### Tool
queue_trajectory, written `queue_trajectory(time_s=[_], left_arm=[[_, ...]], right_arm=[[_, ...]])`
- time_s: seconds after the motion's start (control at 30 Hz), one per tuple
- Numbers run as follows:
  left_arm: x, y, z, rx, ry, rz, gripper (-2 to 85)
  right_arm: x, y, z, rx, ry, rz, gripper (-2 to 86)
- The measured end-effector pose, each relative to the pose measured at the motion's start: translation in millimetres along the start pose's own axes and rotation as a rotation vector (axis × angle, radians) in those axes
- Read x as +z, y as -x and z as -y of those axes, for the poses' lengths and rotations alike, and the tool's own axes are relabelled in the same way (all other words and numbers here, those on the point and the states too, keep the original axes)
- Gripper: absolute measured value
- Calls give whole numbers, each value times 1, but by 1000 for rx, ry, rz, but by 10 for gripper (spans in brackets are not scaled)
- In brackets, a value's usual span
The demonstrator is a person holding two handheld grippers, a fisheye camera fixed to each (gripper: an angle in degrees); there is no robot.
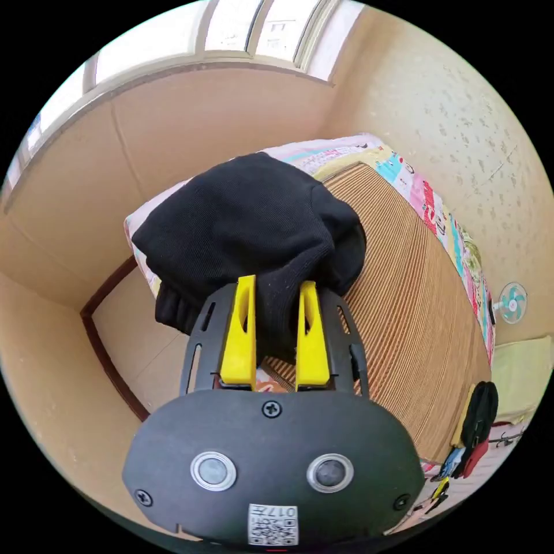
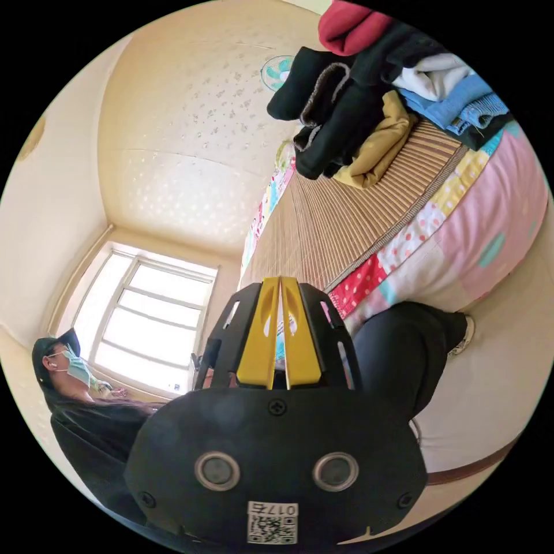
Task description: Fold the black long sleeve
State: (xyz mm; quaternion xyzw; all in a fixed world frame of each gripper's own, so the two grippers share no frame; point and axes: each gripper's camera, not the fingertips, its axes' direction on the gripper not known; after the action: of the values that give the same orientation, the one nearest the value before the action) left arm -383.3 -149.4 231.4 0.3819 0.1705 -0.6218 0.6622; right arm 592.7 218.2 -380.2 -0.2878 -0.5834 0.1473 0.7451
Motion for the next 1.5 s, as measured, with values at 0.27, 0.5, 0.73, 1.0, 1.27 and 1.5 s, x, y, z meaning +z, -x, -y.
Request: queue_trajectory(time_s=[0.27, 0.5, 0.73, 1.0, 1.27, 1.5], left_arm=[[-124, -147, -121, 513, -151, -965, 52], [-87, -215, -305, 645, 275, -1136, 60], [-36, -187, -440, 591, 707, -801, 107], [-168, -272, -480, 882, 354, -643, 162], [-103, -454, -595, 1170, 523, -416, 173], [-57, -473, -655, 1149, 471, -92, 66]], right_arm=[[25, 32, -2, -165, 152, 8, 7], [82, 25, -15, -212, 361, 96, 16], [75, -30, -32, -110, 421, 163, 23], [37, -75, -46, -86, 381, 273, 23], [14, -95, -67, -124, 365, 306, 23], [0, -119, -110, -143, 367, 334, 28]])
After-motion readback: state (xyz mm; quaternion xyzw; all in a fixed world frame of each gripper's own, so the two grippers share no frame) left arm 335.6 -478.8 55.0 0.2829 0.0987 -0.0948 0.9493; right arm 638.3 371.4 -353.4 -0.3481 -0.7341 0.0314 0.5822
